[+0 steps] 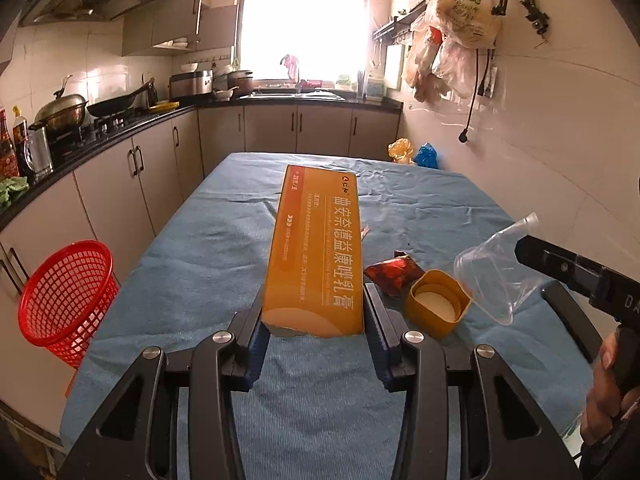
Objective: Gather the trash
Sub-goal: 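Drop the orange box into the red basket with the left tool while the right holds the cups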
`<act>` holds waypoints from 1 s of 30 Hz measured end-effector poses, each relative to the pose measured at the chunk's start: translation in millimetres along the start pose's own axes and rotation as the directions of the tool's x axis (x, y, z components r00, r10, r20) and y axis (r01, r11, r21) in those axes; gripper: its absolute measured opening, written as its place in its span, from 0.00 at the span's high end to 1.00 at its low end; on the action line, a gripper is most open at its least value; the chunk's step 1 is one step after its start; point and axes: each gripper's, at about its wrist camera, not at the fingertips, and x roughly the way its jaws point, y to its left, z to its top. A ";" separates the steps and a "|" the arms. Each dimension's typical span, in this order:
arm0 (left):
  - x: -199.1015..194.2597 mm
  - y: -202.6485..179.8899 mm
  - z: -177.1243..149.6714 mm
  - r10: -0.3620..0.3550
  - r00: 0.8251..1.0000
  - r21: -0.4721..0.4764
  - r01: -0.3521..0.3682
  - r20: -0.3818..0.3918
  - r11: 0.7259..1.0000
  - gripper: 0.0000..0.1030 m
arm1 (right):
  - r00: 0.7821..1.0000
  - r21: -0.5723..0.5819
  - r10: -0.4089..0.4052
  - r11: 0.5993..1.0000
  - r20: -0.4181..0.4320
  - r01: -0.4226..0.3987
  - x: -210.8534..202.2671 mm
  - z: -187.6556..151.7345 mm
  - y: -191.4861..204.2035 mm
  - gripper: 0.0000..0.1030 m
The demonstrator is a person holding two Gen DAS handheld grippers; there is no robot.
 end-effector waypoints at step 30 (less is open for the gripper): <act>-3.7 115.3 -22.9 0.055 0.998 -0.178 -0.061 -0.036 0.982 0.60 | 0.990 -0.101 0.080 0.991 -0.113 -0.092 65.5 20.7 98.4 0.41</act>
